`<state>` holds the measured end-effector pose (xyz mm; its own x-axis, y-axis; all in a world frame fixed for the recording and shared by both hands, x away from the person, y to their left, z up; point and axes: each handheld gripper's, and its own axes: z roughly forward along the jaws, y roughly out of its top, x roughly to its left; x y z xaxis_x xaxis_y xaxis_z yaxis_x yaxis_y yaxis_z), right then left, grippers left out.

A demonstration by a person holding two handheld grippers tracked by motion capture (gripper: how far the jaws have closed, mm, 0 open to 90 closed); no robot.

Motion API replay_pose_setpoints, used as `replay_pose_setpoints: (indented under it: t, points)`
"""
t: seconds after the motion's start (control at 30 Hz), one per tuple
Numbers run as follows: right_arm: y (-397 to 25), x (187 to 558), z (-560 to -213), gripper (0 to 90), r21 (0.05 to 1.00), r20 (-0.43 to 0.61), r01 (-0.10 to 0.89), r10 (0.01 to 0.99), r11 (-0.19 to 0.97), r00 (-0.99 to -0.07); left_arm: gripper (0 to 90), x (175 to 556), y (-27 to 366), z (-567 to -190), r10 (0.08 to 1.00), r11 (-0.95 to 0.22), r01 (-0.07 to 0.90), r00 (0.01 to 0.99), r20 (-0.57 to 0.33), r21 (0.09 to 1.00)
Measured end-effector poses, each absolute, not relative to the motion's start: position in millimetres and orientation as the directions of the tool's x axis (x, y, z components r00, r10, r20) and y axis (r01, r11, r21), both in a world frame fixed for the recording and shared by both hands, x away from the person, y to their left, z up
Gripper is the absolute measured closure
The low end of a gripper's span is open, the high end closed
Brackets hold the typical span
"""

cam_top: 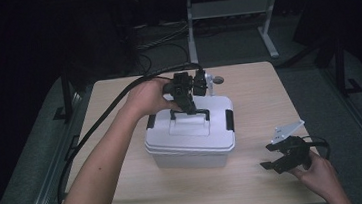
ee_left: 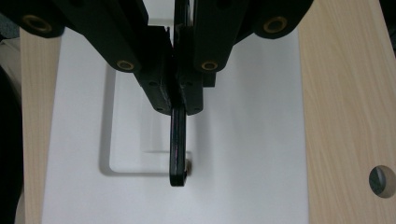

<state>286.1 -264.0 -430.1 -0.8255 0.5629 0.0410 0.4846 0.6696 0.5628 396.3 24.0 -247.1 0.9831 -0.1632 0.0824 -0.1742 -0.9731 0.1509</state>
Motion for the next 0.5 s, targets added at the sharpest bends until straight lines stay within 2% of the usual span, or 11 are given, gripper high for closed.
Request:
replay_pose_setpoints:
  t: [0.5]
  points:
    - [-263.8, 286.3, -430.4, 30.8, 0.563, 0.04, 0.483, 0.561, 0.671, -0.827, 85.1, 397.6, 26.1, -252.2, -0.131, -0.979, -0.141, 0.988, 0.076, 0.146]
